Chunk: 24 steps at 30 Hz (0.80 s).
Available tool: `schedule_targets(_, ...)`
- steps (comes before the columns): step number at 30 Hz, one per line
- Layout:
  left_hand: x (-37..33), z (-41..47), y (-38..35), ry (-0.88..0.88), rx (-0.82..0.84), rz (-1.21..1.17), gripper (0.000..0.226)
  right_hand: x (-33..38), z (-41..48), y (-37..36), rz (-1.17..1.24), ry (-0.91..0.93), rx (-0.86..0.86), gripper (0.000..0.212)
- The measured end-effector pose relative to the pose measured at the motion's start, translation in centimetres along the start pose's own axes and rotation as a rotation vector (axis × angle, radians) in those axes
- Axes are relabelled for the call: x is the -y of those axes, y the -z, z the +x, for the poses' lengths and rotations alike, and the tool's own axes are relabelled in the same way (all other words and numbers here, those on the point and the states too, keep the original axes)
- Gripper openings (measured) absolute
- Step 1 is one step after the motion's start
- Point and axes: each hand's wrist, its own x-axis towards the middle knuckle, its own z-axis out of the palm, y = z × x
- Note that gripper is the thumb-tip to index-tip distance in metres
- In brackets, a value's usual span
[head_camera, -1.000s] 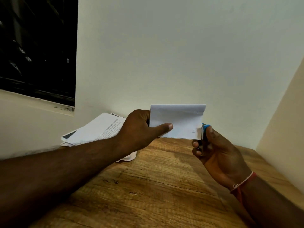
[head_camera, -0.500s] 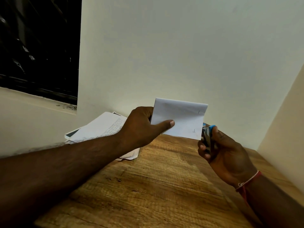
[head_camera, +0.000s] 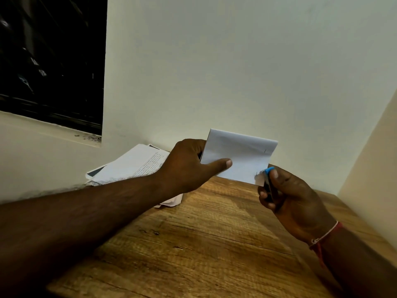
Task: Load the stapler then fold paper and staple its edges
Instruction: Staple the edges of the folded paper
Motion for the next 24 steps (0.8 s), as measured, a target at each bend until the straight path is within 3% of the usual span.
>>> schedule_targets(5, 0.0, -0.2, -0.3, 0.073, -0.003, -0.140, 0.024, -0.3, -0.3, -1.0, -0.086, -0.018, 0.027, 0.064)
schedule_targets(11, 0.1, -0.9, -1.3, 0.178, -0.021, -0.342, 0.030, -1.0, -0.6, -3.0, -0.047, 0.017, -0.058, 0.078)
schedule_targets(17, -0.6, -1.3, -1.5, 0.173, -0.029, -0.385, 0.032, -1.5, -0.6, -3.8, 0.015, 0.053, -0.168, 0.104)
schedule_targets(24, -1.3, -1.6, -1.5, 0.151, -0.017, -0.393, 0.021, -1.6, -0.5, -3.9, -0.021, 0.076, -0.185, 0.107)
